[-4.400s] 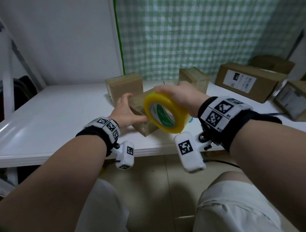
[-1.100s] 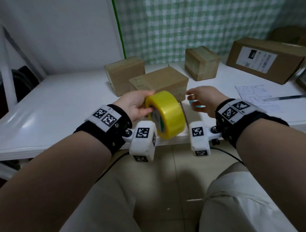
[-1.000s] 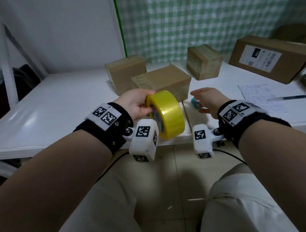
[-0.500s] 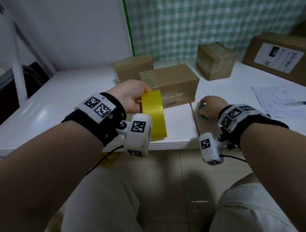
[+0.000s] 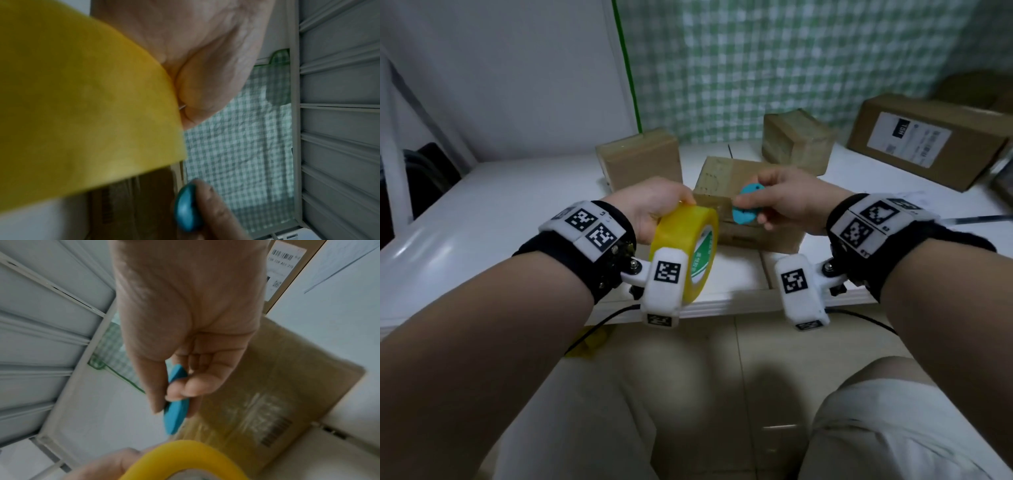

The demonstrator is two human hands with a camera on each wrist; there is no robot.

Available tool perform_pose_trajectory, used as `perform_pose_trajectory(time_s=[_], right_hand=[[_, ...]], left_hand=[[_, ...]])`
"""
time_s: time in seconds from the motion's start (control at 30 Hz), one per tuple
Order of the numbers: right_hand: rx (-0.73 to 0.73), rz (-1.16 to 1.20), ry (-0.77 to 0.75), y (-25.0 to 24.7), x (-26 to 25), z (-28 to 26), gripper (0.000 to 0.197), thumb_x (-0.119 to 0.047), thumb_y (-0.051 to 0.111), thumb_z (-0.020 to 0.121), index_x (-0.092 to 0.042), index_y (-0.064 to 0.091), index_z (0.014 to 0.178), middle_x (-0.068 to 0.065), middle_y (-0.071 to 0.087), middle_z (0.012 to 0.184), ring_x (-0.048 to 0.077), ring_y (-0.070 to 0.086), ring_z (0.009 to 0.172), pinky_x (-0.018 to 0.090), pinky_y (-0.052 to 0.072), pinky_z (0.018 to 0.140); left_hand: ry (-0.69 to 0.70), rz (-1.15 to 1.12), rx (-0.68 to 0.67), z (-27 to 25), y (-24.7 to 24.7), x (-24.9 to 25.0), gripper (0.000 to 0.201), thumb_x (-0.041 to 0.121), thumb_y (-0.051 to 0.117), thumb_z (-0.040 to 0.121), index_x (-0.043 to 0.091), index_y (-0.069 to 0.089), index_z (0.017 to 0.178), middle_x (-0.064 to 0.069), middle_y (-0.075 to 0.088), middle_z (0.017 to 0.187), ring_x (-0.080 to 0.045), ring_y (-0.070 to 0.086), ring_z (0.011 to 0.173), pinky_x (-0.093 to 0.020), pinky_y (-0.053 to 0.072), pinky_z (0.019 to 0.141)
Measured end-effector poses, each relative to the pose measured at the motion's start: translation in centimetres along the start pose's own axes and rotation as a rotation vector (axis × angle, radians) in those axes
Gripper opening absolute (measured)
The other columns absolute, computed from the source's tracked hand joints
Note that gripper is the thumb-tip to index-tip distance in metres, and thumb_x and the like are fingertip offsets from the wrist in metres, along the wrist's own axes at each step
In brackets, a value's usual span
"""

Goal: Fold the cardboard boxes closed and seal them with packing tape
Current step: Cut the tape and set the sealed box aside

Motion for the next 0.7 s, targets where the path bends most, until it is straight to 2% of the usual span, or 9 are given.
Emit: perform_pose_trajectory(time_s=[0.07,0.13,0.2,0.27,0.37,0.43,0.5,0.63,0.7], right_hand=[[0.053,0.117,-0.057,0.4,-1.1,0.2,0.015,-0.005,0.063,0.088,-0.011,0.049,0.090,0.012,0.061,0.076,0.011,0.057,0.043,0.022,0.053,0.047],[0.077,0.139,-0.068,1.0,-1.5,0.6,0.017,-0.001,0.057,0.092,-0.009,0.048,0.104,0.016,0.059,0.087,0.016,0.061,0.053,0.025,0.057,0.054],[0.088,0.052,-0.086,1.6,-1.5,1.3,0.024,-0.002,0.053,0.094,-0.007,0.050,0.117,0.015,0.058,0.099,0.019,0.062,0.068,0.025,0.057,0.063],[0.104,-0.094,-0.151,2.1,-1.6,2.1,0.023,-0.008,0.053,0.095,-0.013,0.055,0.118,0.011,0.056,0.110,0.021,0.062,0.085,0.030,0.057,0.075],[0.083,-0.219,-0.246,2.7,-2.0,3.2,0.018,-0.015,0.054,0.095,-0.020,0.059,0.112,0.007,0.059,0.113,0.023,0.059,0.102,0.039,0.054,0.089],[0.065,-0.334,-0.278,3.1,-1.9,3.9,0.019,-0.017,0.057,0.093,-0.020,0.061,0.112,0.006,0.061,0.111,0.023,0.059,0.101,0.042,0.052,0.092],[0.063,-0.460,-0.301,3.2,-1.4,4.5,0.017,-0.017,0.059,0.091,-0.021,0.063,0.107,0.003,0.062,0.105,0.019,0.058,0.096,0.041,0.050,0.093],[0.049,-0.565,-0.343,3.2,-0.6,5.3,0.018,-0.015,0.060,0.089,-0.022,0.062,0.106,0.002,0.063,0.105,0.019,0.057,0.095,0.035,0.047,0.088],[0.074,-0.693,-0.363,3.0,-1.2,5.5,0.020,-0.020,0.063,0.088,-0.022,0.064,0.108,0.000,0.063,0.106,0.017,0.057,0.097,0.030,0.046,0.085]], left_hand=[[0.010,-0.012,-0.007,0.0,-0.1,-0.1,0.021,0.009,0.051,0.092,0.007,0.057,0.112,-0.018,0.056,0.097,-0.026,0.057,0.076,-0.043,0.052,0.082],[0.009,-0.025,-0.006,-0.1,-0.2,-0.3,0.023,0.010,0.052,0.093,0.006,0.057,0.115,-0.017,0.059,0.090,-0.025,0.058,0.073,-0.039,0.053,0.076],[0.010,-0.036,-0.021,-0.1,-0.4,-0.5,0.026,0.011,0.053,0.093,0.004,0.058,0.118,-0.015,0.060,0.087,-0.024,0.059,0.071,-0.038,0.053,0.074],[0.032,-0.043,-0.031,-0.1,-0.4,-0.5,0.027,0.008,0.053,0.092,0.002,0.059,0.118,-0.015,0.060,0.086,-0.024,0.058,0.070,-0.038,0.053,0.076],[0.041,-0.040,-0.044,0.1,-0.4,-0.4,0.014,0.008,0.050,0.093,0.002,0.058,0.103,-0.011,0.056,0.073,-0.021,0.056,0.063,-0.034,0.051,0.066],[0.009,-0.054,-0.146,0.1,0.0,-0.5,0.012,0.011,0.047,0.094,0.004,0.055,0.099,-0.010,0.053,0.074,-0.020,0.054,0.064,-0.033,0.050,0.066],[-0.017,-0.070,-0.238,0.1,0.3,-0.7,0.018,0.017,0.048,0.094,0.004,0.054,0.106,-0.012,0.056,0.080,-0.022,0.056,0.069,-0.033,0.053,0.067],[-0.012,-0.126,-0.275,0.2,0.5,-1.0,0.025,0.017,0.050,0.094,0.005,0.051,0.116,-0.013,0.058,0.083,-0.021,0.059,0.068,-0.029,0.057,0.060],[-0.003,-0.122,-0.264,0.2,0.7,-1.1,0.025,0.017,0.051,0.095,0.007,0.050,0.117,-0.011,0.058,0.082,-0.020,0.060,0.067,-0.029,0.057,0.061]])
Point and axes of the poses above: each hand's wrist, its own z-axis towards the middle knuckle, its own y-axis out of the palm, x = y × z, the point moved 3 cm from there along z, towards the middle knuckle
